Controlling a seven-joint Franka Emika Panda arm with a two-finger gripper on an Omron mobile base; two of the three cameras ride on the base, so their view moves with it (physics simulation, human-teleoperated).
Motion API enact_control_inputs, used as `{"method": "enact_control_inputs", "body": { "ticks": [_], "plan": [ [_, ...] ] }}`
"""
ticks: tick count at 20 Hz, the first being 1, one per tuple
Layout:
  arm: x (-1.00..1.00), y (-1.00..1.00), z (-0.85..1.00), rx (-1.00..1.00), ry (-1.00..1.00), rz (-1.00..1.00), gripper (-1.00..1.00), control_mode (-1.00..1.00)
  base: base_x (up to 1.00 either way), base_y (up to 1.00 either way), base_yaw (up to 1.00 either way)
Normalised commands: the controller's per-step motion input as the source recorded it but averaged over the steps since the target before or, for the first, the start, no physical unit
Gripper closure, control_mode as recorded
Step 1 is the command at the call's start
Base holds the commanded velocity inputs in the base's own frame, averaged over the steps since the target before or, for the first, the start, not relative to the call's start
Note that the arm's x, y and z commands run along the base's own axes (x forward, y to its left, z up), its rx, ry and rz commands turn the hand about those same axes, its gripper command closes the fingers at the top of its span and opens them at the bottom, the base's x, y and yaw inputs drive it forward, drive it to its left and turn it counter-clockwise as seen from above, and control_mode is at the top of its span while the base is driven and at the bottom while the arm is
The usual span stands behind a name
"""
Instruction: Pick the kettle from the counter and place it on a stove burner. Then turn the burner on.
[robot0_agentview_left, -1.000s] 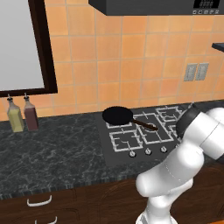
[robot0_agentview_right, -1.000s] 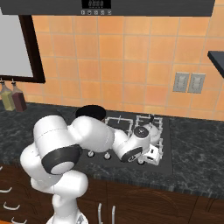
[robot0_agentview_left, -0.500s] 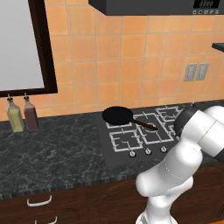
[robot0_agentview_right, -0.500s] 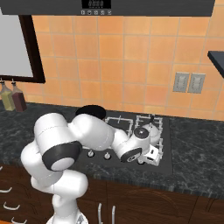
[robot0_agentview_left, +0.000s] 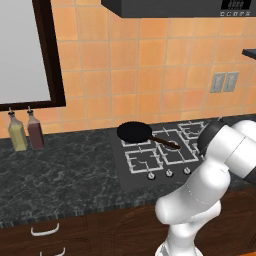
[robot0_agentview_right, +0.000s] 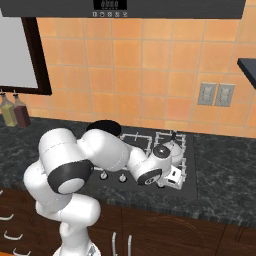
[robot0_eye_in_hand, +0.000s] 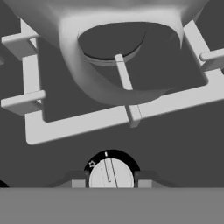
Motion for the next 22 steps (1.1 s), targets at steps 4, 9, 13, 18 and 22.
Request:
{"method": "enact_control_inputs", "body": {
  "ticks": [4,9,13,18,22],
  "plan": [
    [0.0,0.0,0.0,0.0,0.0,0.06,1.0,-1.0,0.0,0.0,0.0],
    [0.0,0.0,0.0,0.0,-0.04,0.21,1.0,-1.0,0.0,0.0,0.0],
    [0.0,0.0,0.0,0.0,-0.03,0.24,1.0,-1.0,0.0,0.0,0.0],
    [0.0,0.0,0.0,-0.02,-0.03,0.27,1.0,-1.0,0.0,0.0,0.0],
    [0.0,0.0,0.0,-0.04,-0.03,0.29,1.0,-1.0,0.0,0.0,0.0]
  ]
}}
